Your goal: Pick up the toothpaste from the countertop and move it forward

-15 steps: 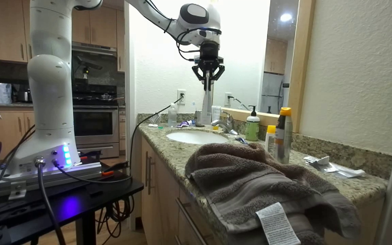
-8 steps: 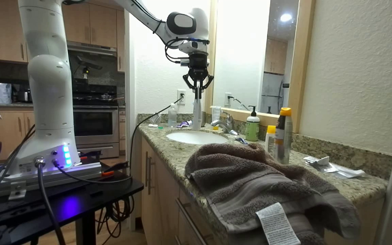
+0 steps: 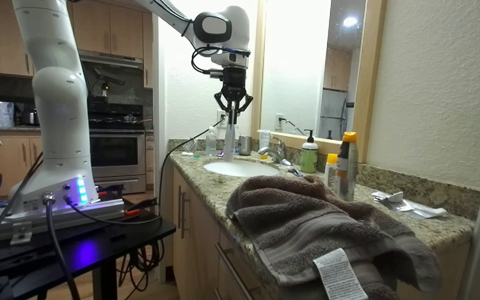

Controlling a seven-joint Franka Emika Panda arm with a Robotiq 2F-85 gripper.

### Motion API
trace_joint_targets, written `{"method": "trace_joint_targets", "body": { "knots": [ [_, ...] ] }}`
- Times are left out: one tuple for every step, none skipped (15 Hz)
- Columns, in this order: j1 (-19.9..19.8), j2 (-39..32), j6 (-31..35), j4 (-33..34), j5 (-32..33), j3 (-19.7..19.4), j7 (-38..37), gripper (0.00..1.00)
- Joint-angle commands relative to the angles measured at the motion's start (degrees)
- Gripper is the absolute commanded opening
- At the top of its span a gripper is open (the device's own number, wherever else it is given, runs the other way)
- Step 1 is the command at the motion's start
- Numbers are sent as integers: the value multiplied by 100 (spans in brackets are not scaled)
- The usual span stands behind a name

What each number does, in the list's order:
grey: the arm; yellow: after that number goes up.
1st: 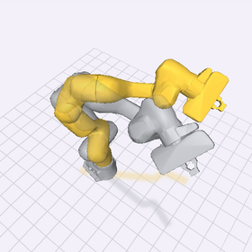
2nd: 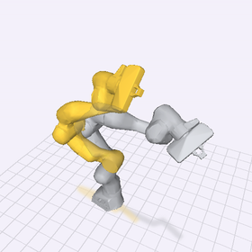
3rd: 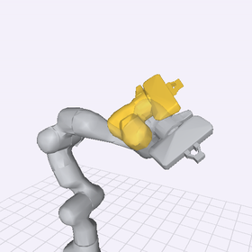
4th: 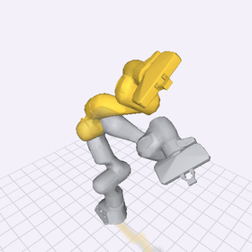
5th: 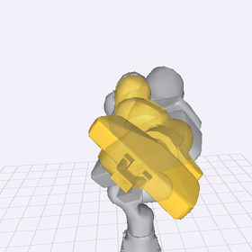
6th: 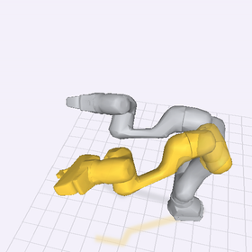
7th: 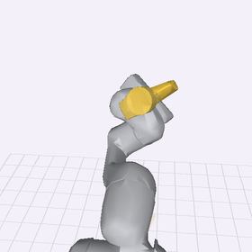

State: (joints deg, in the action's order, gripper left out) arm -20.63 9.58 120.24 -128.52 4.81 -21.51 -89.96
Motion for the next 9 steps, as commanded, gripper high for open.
{"method": "trace_joint_targets", "body": {
  "knots": [
    [-283, 546, -68, -461, 322, 63, 124, 4],
    [-345, 607, -73, -531, 427, 76, 95, 4],
    [-406, 658, -80, -594, 534, 86, 67, 4],
    [-456, 678, -98, -640, 616, 95, 38, 4],
    [-498, 688, -56, -683, 704, 112, -8, 4],
    [-535, 632, -14, -695, 786, 129, -92, 4],
    [-579, 551, 23, -699, 914, 161, -269, 4],
    [-616, 488, 64, -711, 1068, 190, -464, 4],
    [-620, 453, 96, -721, 1157, 188, -580, 4]
  ]
}}
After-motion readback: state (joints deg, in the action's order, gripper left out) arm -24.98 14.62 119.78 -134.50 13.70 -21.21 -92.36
